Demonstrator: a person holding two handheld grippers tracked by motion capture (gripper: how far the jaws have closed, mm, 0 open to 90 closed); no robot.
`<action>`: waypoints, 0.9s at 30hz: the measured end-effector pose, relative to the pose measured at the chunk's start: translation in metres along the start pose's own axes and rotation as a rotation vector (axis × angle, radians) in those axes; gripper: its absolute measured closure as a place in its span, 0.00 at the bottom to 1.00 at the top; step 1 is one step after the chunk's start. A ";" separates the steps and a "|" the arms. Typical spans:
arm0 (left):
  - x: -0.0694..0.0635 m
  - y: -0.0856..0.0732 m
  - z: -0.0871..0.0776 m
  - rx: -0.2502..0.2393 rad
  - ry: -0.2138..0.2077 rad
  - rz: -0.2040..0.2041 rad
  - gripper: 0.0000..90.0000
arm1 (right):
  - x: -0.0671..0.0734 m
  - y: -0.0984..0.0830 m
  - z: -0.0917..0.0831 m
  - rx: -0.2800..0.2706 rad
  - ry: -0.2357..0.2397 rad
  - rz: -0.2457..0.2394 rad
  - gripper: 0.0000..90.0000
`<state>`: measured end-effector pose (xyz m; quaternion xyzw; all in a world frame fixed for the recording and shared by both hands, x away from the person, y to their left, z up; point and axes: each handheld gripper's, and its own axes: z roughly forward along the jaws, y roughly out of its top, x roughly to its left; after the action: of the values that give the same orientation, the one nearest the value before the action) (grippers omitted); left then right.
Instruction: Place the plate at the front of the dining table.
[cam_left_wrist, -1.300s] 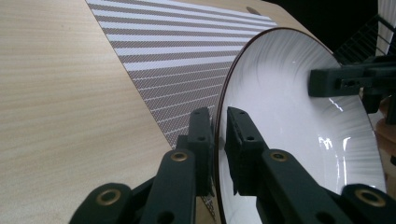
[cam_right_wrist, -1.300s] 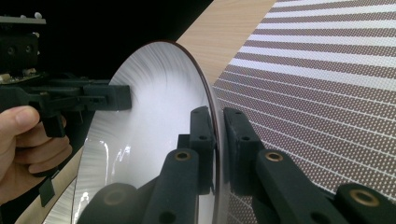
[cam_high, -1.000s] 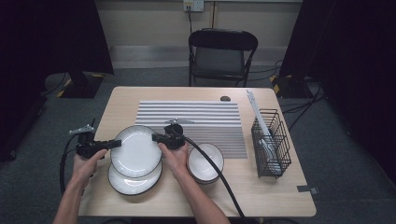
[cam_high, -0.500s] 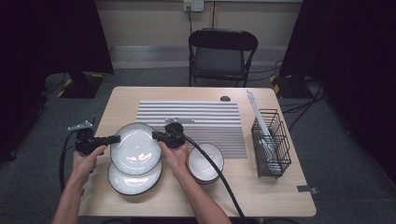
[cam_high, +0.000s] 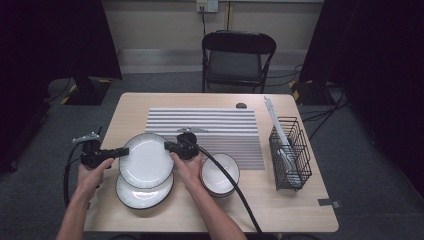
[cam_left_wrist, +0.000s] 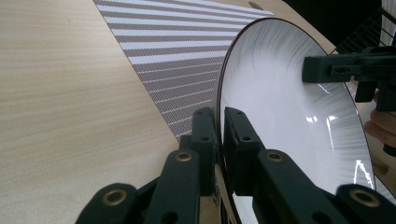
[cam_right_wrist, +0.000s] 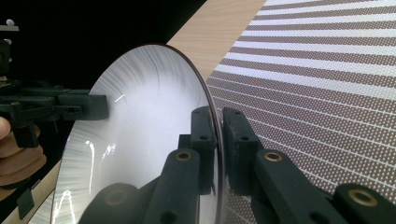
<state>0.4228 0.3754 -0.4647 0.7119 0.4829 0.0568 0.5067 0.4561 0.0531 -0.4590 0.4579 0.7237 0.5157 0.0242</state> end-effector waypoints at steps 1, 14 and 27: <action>0.000 0.000 0.000 0.002 0.000 0.001 0.92 | 0.000 0.000 0.000 0.000 -0.002 0.002 0.93; -0.002 0.001 0.000 0.019 0.009 0.005 0.93 | 0.000 0.000 0.001 0.018 0.000 0.018 0.91; -0.003 0.001 0.002 0.012 0.012 0.004 0.94 | 0.000 -0.008 0.004 0.077 0.011 0.048 0.78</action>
<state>0.4229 0.3718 -0.4635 0.7156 0.4849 0.0591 0.4993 0.4529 0.0557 -0.4663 0.4728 0.7319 0.4907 -0.0098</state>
